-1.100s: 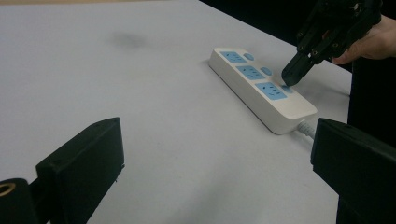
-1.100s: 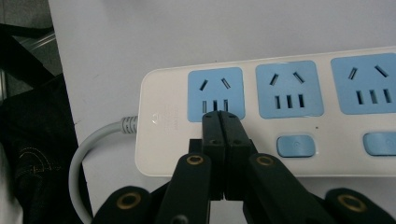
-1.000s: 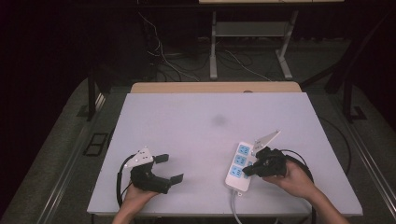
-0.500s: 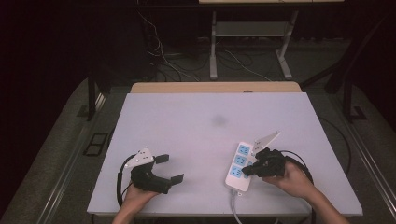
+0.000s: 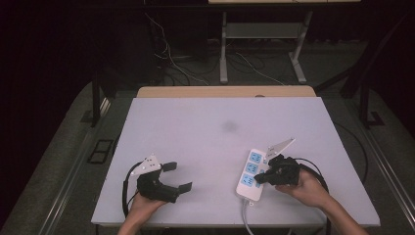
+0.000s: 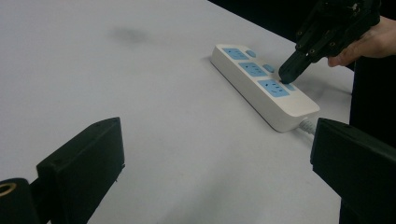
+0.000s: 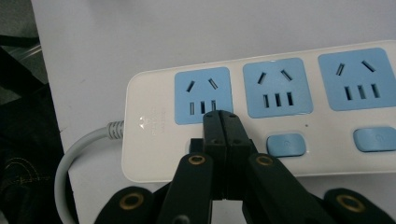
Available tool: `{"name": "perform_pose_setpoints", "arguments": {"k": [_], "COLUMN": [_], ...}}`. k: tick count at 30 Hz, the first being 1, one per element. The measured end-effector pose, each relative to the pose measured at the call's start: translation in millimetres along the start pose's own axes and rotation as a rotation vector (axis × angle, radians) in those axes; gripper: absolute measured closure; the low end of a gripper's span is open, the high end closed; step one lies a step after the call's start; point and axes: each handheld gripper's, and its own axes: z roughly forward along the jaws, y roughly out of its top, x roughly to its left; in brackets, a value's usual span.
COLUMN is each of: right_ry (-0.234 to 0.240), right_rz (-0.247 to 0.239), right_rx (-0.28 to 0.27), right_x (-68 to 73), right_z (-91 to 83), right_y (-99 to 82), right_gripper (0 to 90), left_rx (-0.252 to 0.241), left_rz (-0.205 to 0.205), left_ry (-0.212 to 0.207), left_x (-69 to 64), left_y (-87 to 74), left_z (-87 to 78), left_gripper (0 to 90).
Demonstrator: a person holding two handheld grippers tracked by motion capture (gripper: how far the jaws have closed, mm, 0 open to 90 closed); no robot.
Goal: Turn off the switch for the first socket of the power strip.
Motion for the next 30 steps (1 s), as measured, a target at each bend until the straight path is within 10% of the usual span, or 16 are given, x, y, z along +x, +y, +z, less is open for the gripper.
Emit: {"name": "perform_pose_setpoints", "arguments": {"k": [30], "right_ry": [0.027], "right_rz": [-0.062], "right_rx": [0.068], "right_x": [4.0], "right_z": [-7.5], "right_y": [13.0], "right_gripper": [90.0], "left_rx": [-0.004], "left_rz": [-0.004], "left_ry": [0.004], "left_x": [1.1], "left_y": [0.0], "left_z": [-1.3], "left_gripper": [1.5]}}
